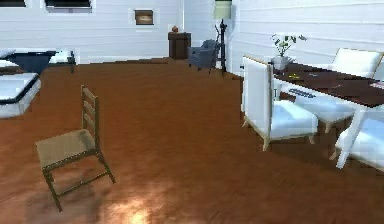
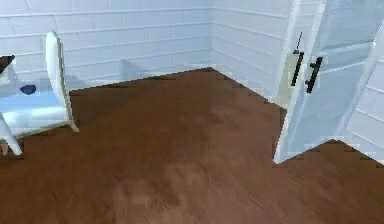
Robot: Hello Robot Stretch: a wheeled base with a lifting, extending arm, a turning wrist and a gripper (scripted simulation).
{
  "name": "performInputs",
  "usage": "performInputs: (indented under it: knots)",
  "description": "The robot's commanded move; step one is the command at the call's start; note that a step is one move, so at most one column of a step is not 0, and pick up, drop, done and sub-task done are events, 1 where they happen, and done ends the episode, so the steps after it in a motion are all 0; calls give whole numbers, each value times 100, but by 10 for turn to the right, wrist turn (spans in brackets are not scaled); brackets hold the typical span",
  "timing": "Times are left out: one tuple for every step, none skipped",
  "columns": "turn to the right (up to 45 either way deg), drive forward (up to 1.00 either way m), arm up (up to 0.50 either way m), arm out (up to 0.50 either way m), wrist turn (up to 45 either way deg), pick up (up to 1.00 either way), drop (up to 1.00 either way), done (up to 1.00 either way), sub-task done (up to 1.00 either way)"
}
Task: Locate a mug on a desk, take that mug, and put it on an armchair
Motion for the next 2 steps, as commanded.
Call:
performInputs:
  knots:
    - [0,100,0,0,0,0,0,0,0]
    - [0,65,0,0,0,0,0,0,0]
